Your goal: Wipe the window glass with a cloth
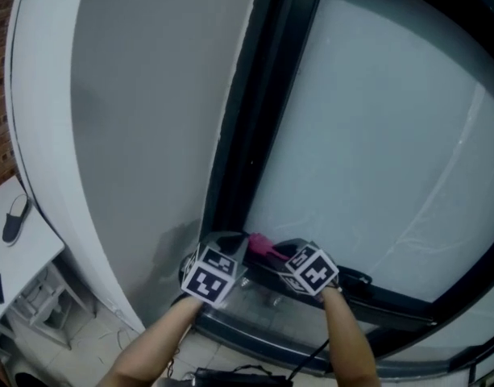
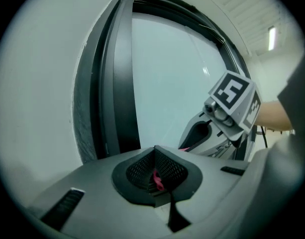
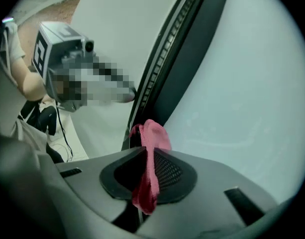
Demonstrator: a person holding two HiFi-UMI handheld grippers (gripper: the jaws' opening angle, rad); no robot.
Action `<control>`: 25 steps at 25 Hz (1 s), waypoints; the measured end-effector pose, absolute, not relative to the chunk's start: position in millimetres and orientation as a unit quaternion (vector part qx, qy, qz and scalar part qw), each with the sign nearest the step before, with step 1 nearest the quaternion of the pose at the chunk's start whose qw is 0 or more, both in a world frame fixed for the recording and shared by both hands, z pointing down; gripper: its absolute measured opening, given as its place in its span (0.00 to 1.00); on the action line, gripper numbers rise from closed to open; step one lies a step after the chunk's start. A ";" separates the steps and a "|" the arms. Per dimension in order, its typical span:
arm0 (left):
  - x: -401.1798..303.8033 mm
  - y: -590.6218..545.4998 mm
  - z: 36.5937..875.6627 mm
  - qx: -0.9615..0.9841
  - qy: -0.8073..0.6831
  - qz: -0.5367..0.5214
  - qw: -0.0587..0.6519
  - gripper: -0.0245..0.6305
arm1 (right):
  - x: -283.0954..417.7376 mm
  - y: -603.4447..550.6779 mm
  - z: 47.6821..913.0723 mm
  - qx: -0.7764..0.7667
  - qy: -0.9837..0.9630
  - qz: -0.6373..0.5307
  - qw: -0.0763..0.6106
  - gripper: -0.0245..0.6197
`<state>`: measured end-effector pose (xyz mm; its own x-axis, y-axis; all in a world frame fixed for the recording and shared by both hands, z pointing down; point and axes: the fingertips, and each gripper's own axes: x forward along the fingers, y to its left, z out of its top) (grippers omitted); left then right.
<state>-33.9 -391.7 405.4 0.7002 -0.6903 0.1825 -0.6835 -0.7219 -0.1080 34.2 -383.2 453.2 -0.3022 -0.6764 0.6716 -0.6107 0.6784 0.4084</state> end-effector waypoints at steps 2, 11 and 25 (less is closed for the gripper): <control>-26.1 -390.8 395.1 -0.926 0.366 -0.088 0.018 0.05 | 46.0 -369.0 435.7 0.423 -0.821 -0.015 0.383 0.11; 31.9 -366.3 339.8 -0.945 0.319 -0.030 0.061 0.05 | 122.0 -304.9 342.3 0.548 -0.817 -0.033 0.178 0.11; 121.1 -311.0 271.6 -0.968 0.232 0.037 0.091 0.05 | 226.7 -233.3 265.4 0.687 -0.721 -0.088 -0.025 0.11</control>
<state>121.1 -311.0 271.6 0.8896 -0.4422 -0.1143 -0.4558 -0.8759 -0.1586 226.7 -233.3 265.4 -0.0560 -0.9860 -0.1568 -0.9948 0.0418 0.0924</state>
